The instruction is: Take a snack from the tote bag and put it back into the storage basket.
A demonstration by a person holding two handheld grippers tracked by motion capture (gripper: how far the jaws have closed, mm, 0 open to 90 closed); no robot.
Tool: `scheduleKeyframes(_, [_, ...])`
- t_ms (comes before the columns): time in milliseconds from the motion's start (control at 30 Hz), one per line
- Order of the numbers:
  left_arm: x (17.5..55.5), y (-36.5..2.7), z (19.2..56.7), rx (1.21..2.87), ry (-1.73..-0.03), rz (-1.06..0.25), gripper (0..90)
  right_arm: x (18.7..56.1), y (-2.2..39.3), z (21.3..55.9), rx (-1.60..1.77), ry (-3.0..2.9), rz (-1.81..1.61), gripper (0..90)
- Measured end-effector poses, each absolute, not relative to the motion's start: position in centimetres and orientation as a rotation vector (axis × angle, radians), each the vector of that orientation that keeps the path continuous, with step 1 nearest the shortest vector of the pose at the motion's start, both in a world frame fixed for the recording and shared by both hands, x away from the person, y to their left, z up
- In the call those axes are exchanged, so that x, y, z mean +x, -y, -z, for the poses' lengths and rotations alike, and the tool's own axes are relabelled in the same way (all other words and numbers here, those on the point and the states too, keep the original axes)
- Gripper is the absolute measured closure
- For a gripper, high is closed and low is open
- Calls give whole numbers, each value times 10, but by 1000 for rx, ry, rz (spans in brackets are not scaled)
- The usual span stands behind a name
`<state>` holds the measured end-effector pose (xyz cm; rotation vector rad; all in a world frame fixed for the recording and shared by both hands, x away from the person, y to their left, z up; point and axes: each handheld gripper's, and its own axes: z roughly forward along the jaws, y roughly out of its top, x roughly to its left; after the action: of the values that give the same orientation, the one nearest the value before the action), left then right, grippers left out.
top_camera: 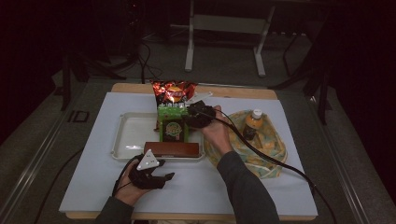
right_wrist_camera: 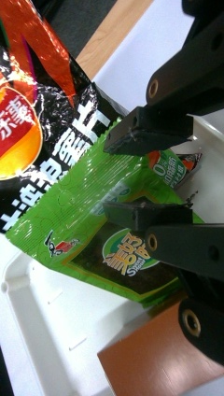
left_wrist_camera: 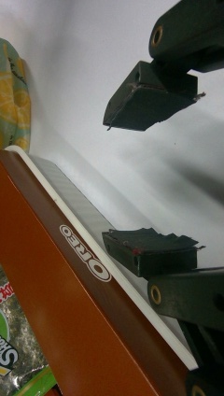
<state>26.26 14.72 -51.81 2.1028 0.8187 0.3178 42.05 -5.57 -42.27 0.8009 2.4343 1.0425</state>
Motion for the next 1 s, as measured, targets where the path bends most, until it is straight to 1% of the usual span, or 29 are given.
scheduleKeyframes(167, [263, -147, 518, 2102, -820, -319, 383, 415, 60, 414, 769, -2428, -1059, 621])
scheduleKeyframes(367, [264, -147, 519, 2101, -824, -318, 383, 407, 70, 404, 746, -2413, -1078, 619])
scheduleKeyframes(1000, [263, -146, 519, 2105, -823, -321, 382, 386, 109, 390, 715, -2394, -1080, 611])
